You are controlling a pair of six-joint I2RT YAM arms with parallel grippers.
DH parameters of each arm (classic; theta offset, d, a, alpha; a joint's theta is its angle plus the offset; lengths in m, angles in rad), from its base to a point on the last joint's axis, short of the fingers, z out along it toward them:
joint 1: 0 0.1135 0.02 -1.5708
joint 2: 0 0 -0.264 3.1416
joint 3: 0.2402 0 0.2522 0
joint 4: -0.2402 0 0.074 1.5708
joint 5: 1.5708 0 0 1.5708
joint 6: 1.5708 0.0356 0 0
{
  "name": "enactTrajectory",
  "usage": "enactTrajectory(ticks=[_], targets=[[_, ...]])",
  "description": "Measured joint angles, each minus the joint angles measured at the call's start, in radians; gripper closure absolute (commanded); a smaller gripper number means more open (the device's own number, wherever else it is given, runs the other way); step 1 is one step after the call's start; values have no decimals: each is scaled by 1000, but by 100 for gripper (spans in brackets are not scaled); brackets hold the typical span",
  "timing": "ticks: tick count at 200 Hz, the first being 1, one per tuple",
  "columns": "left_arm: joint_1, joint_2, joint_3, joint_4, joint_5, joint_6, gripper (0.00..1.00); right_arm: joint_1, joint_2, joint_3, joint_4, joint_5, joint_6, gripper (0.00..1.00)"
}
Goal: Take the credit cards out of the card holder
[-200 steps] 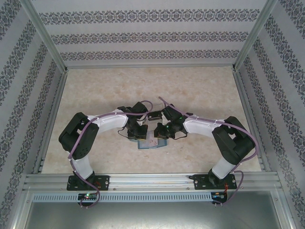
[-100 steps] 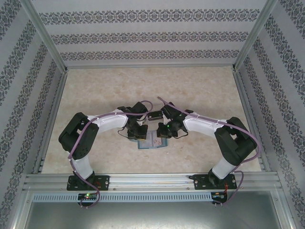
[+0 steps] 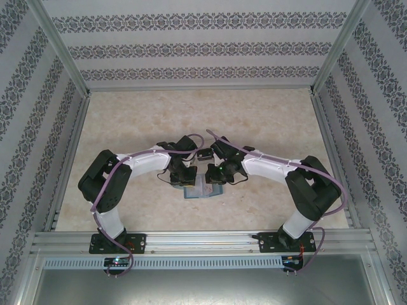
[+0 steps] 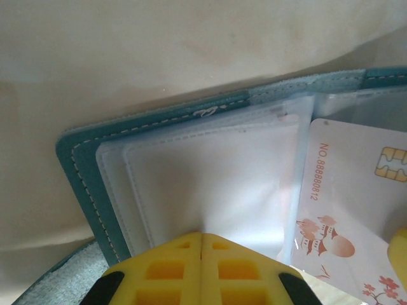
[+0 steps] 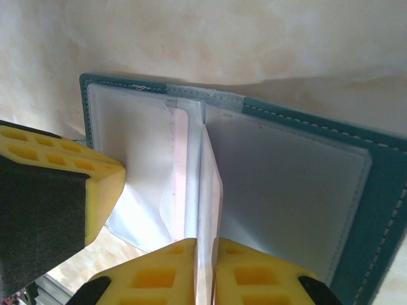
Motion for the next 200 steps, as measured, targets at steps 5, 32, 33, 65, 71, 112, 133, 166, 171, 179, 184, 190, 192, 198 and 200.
enactTrajectory(ticks=[5, 32, 33, 65, 71, 112, 133, 166, 171, 179, 184, 190, 192, 198, 200], targets=[[0, 0, 0, 0, 0, 0, 100, 0, -2, 0, 0, 0, 2, 85], [0, 0, 0, 0, 0, 0, 100, 5, -15, 0, -4, 2, 8, 87], [0, 0, 0, 0, 0, 0, 100, 6, -16, 0, -4, 2, 8, 87], [0, -1, 0, 0, 0, 0, 100, 6, -20, 0, -8, 6, 11, 90], [0, -2, 0, 0, -1, 0, 100, 6, -20, 0, -10, 8, 11, 91], [0, -13, -2, -3, -21, 0, 100, 6, -21, 0, -18, 15, 11, 92], [0, -34, -5, -6, -38, -1, 99, 6, -28, 0, -24, 23, 11, 92], [0, -83, -11, -6, -69, -3, 99, 6, -53, 4, -41, 39, 7, 94], [0, -91, -14, -6, -72, -3, 99, 6, -56, 5, -42, 42, 6, 94], [1, -105, -20, -6, -77, -4, 99, 6, -61, 8, -45, 46, 2, 94], [2, -114, -25, -6, -80, -4, 99, 6, -64, 11, -48, 48, -1, 94], [3, -124, -31, -6, -82, -4, 99, 6, -68, 14, -52, 50, -6, 94], [2, -127, -34, -5, -83, -4, 99, 6, -69, 16, -53, 51, -9, 94], [4, -134, -40, -5, -85, -5, 99, 6, -72, 19, -56, 52, -20, 94], [5, -137, -42, -5, -86, -5, 99, 6, -74, 20, -56, 53, -21, 94]])
